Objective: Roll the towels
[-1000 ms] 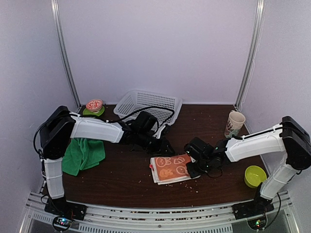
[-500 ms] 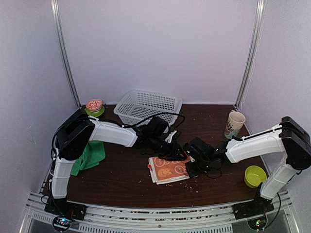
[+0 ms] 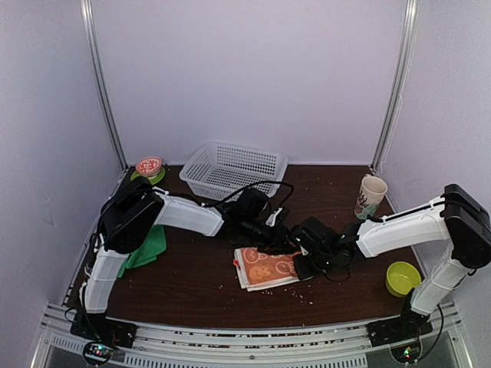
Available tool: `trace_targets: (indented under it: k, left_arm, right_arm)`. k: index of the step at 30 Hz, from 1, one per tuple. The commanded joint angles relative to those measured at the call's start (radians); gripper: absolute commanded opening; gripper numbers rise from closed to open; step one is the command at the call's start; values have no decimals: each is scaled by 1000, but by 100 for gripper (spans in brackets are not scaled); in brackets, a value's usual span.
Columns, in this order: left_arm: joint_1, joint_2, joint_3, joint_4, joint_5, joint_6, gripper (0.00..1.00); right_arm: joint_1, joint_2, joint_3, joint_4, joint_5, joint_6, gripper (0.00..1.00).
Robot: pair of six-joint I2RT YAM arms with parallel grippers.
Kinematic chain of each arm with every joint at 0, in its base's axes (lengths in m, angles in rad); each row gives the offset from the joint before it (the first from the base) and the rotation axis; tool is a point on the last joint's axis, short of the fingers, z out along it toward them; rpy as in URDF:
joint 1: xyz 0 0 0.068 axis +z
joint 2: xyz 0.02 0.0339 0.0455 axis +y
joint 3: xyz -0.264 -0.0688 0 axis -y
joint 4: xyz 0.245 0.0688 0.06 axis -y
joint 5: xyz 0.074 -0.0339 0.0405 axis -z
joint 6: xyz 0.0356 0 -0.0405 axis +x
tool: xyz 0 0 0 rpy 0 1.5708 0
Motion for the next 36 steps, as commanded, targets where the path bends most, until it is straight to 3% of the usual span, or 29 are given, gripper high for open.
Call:
trace_targets:
  k: [1, 9, 18, 21, 27, 36]
  left_arm:
    - [-2, 29, 32, 94, 10, -44, 24]
    - [-3, 52, 53, -16, -45, -40, 20]
    - [-1, 64, 63, -84, -86, -33, 19]
    - [-1, 68, 66, -91, -89, -33, 19]
    - [-1, 70, 70, -97, -92, -30, 19]
    - [-1, 69, 66, -113, -100, -26, 19]
  right_arm:
    - [3, 21, -25, -16, -24, -9, 0]
    - [3, -5, -20, -32, -27, -13, 4]
    - [-11, -151, 46, -138, -38, -32, 40]
    - [-42, -198, 47, -152, -52, -22, 45]
    - [-145, -278, -58, -48, -120, 38, 48]
    - [-267, -184, -175, 230, -352, 135, 46]
